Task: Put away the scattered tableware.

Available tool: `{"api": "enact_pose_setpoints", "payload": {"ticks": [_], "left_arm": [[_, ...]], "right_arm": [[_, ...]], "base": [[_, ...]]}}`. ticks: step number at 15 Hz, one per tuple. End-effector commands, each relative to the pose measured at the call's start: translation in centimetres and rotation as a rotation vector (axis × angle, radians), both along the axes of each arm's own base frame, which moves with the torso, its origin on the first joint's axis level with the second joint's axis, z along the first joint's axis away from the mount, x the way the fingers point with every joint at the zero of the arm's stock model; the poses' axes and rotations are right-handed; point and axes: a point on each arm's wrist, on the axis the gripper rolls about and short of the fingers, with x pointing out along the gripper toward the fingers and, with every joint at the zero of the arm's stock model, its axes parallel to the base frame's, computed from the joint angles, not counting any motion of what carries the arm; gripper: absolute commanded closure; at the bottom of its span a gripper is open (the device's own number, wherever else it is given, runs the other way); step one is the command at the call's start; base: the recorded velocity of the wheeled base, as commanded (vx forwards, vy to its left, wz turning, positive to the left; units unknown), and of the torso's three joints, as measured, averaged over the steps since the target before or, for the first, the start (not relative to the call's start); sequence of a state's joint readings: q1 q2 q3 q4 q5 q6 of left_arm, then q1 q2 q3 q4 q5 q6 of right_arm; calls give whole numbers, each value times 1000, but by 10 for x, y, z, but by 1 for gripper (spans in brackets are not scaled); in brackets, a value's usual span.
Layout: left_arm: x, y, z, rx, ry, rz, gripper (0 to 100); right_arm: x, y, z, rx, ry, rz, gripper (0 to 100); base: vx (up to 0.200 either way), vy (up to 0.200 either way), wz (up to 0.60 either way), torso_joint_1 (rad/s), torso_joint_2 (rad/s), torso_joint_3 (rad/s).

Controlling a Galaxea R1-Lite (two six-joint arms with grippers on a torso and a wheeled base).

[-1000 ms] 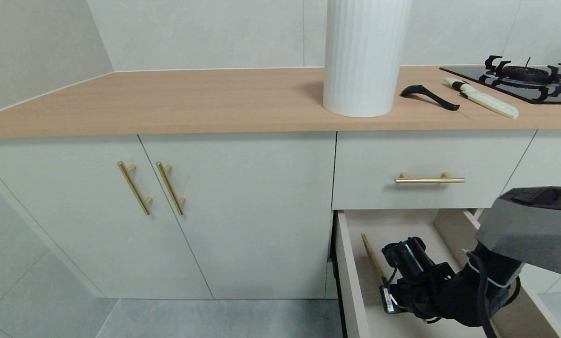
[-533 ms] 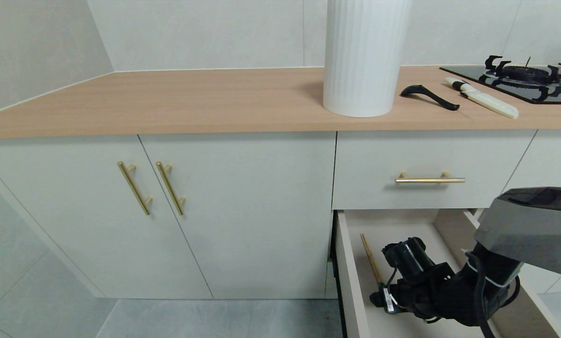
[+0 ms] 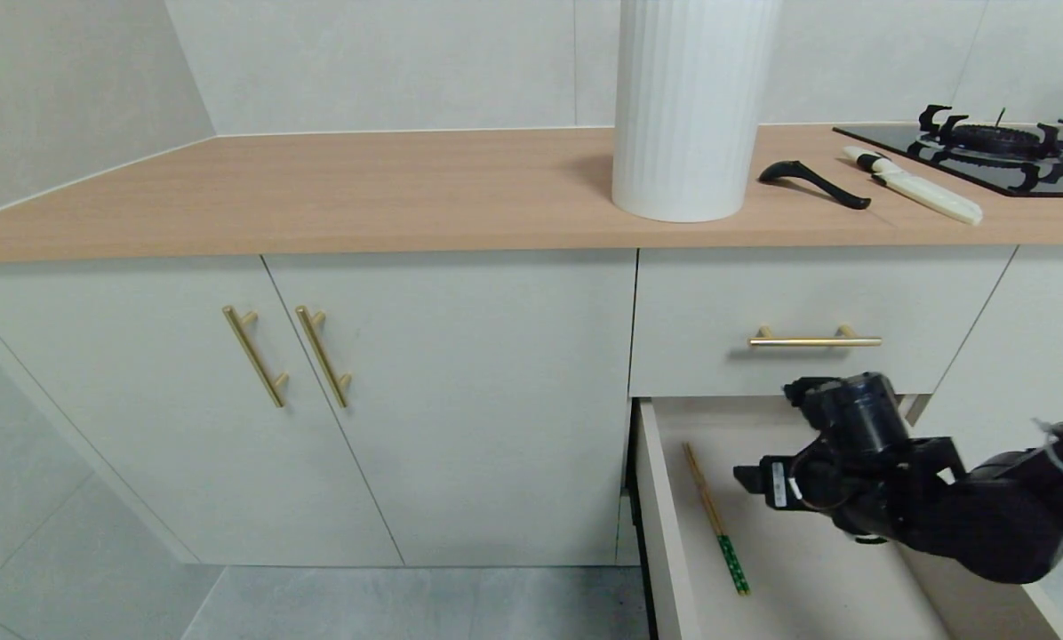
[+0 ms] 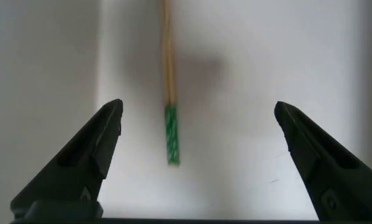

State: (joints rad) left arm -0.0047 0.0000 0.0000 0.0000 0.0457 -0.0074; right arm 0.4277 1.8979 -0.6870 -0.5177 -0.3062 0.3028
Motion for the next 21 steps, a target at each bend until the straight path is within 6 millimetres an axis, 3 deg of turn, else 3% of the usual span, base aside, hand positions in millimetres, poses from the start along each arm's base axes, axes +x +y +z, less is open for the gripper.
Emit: {"api": "enact_pose_setpoints", "payload": {"ticks": [1, 3, 5, 7, 15, 21], "left_arm": [[0, 0, 0, 0, 0, 0, 0], [0, 0, 0, 0, 0, 0, 0], [0, 0, 0, 0, 0, 0, 0], [0, 0, 0, 0, 0, 0, 0], [0, 0, 0, 0, 0, 0, 0], [0, 0, 0, 0, 0, 0, 0]], "right_arm": [[-25, -32, 76, 41, -246, -45, 0], [-40, -44, 104, 50, -343, -46, 0], [-48, -50, 115, 29, -386, -43, 0], [-51, -59, 118, -19, -401, -49, 0], [-51, -59, 117, -23, -398, -49, 0], [-51, -60, 116, -36, -394, -48, 0]], "base": [[0, 0, 0, 0, 0, 0], [0, 0, 0, 0, 0, 0], [0, 0, 0, 0, 0, 0], [0, 0, 0, 0, 0, 0], [0, 0, 0, 4, -16, -11], [0, 0, 0, 113, -369, -268]]}}
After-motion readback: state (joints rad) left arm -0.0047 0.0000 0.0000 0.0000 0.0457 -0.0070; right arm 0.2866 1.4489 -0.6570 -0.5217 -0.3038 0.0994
